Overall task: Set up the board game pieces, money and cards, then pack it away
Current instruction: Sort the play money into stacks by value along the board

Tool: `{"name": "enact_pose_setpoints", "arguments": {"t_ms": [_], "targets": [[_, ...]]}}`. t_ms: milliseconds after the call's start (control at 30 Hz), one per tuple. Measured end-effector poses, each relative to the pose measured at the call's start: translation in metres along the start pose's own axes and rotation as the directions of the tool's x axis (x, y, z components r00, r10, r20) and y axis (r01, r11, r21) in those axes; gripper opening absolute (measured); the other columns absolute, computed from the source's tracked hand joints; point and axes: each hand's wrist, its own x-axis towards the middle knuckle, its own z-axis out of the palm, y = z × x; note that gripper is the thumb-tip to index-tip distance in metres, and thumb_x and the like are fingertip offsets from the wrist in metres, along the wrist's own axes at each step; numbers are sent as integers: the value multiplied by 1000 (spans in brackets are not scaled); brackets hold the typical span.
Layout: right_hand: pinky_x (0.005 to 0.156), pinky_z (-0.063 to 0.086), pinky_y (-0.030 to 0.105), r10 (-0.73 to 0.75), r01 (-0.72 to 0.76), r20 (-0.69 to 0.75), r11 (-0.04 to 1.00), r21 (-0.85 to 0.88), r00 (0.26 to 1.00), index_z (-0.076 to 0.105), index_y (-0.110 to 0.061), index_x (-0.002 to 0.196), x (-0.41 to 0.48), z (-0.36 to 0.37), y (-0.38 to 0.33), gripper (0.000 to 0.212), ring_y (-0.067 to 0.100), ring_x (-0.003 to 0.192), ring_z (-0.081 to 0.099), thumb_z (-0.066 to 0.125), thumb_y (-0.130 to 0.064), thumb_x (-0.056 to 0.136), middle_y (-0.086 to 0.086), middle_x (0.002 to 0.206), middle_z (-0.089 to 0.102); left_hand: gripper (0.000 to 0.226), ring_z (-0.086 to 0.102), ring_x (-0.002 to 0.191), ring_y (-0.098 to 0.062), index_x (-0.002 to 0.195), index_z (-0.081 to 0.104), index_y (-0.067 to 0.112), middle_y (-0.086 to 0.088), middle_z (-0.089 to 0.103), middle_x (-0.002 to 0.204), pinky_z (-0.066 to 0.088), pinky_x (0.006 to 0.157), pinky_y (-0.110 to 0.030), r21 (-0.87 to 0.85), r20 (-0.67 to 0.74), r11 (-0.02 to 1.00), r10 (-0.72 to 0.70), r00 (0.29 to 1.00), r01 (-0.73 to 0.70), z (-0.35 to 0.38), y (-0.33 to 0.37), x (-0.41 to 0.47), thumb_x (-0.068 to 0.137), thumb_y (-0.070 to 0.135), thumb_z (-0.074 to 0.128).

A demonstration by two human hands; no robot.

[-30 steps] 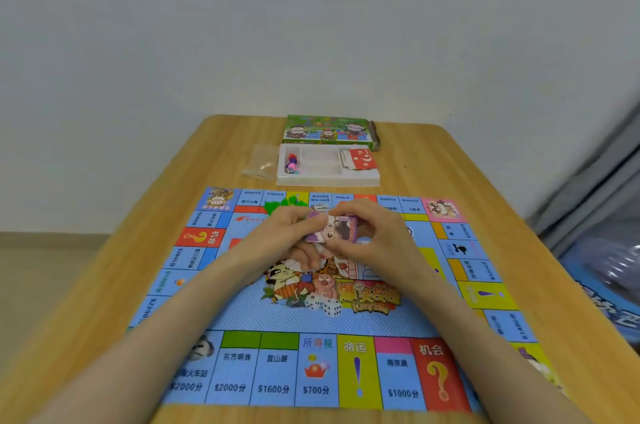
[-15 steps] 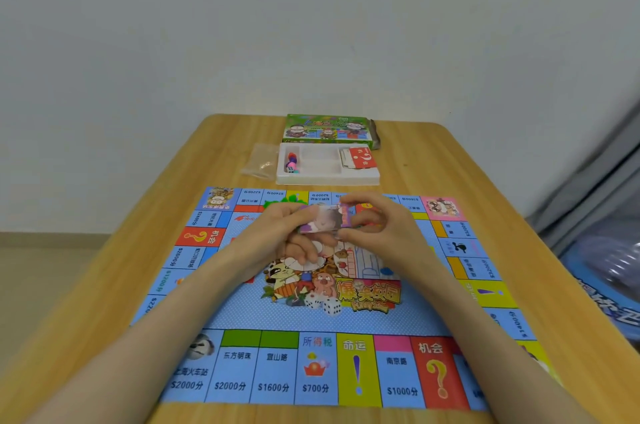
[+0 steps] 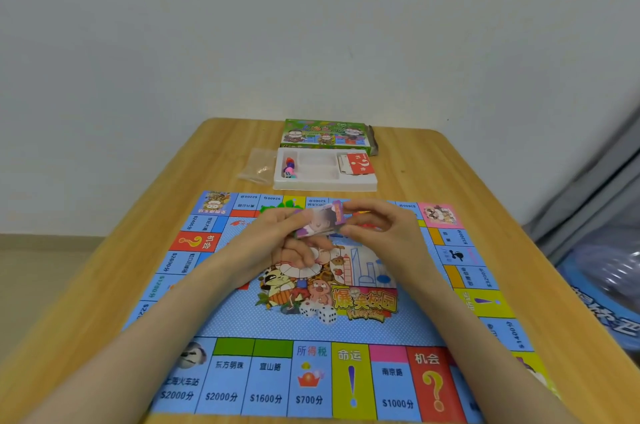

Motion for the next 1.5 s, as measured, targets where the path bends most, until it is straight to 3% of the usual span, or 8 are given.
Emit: {"name": "enact_pose_setpoints", "arguments": {"t_ms": [300, 433, 567, 700, 900, 1233, 1400, 1500], "targets": [[66, 54, 18, 62, -53, -84, 993, 105, 995, 71, -9, 74, 3, -4, 2, 16, 13, 65, 69, 70, 7, 75, 0, 66, 71, 27, 61, 44, -13, 114, 56, 2, -21, 72, 85, 50, 43, -17, 5, -21, 1000, -21, 1000, 21, -1, -2, 4, 101, 19, 40], [62, 57, 26, 28, -6, -238, 996, 93, 971, 71, -10, 78, 6, -13, 3, 14, 21, 62, 67, 68, 4, 80, 10, 69, 70, 24, 61, 45, -14, 108, 56, 3, -21, 72, 85, 50, 43, -18, -20, -24, 1000, -24, 999, 23, -1, -2, 2, 102, 18, 39], [63, 52, 15, -15, -20, -450, 997, -73, 893, 69, -22, 76, 10, -26, 11, 17, 5, 65, 66, 71, -6, 80, -2, 71, 70, 23, 61, 44, -14, 106, 56, 3, -21, 72, 83, 49, 42, -18, -53, -23, 999, -11, 1000, 9, -2, -1, 2, 100, 19, 41], [53, 46, 10, 79, -121, -528, 992, -46, 845, 70, -15, 81, 15, -32, 18, 9, -2, 55, 59, 70, -6, 81, -1, 71, 68, 24, 61, 45, -15, 105, 57, 2, -20, 72, 83, 50, 42, -20, -72, -10, 997, -2, 1000, 1, -3, -3, 2, 101, 19, 41], [69, 56, 20, 305, -291, -312, 952, 90, 900, 68, -9, 77, 57, -22, 5, 11, 15, 66, 62, 68, 1, 81, 11, 80, 68, 26, 62, 47, -13, 103, 58, 2, -18, 72, 85, 50, 43, -18, -78, -5, 997, 12, 1000, -12, -4, -3, 1, 99, 23, 44], [99, 38, 24, 222, -187, 47, 902, -389, 974, 50, -4, 134, 117, 28, -4, 41, 18, 127, 46, 52, 0, 93, 7, 138, 50, 27, 63, 48, -13, 105, 56, 1, -16, 72, 82, 52, 46, -19, -90, 8, 996, 6, 1000, -6, -3, 0, -2, 100, 24, 43], [106, 40, 34, 316, -303, 81, 943, -138, 945, 40, -4, 139, 128, 21, 0, 47, 24, 125, 49, 41, 9, 94, 13, 143, 43, 29, 64, 49, -13, 108, 56, -1, -16, 72, 82, 53, 47, -19, -92, 1, 996, 5, 1000, -4, -4, -1, -2, 99, 23, 43], [105, 42, 34, 298, -264, 130, 937, -231, 946, 44, -9, 136, 132, 13, 5, 42, 24, 123, 50, 44, 3, 95, 15, 141, 43, 29, 63, 49, -13, 107, 56, -1, -16, 72, 84, 53, 48, -19, -86, 5, 996, 9, 1000, -9, -4, -1, -1, 99, 24, 44]]}}
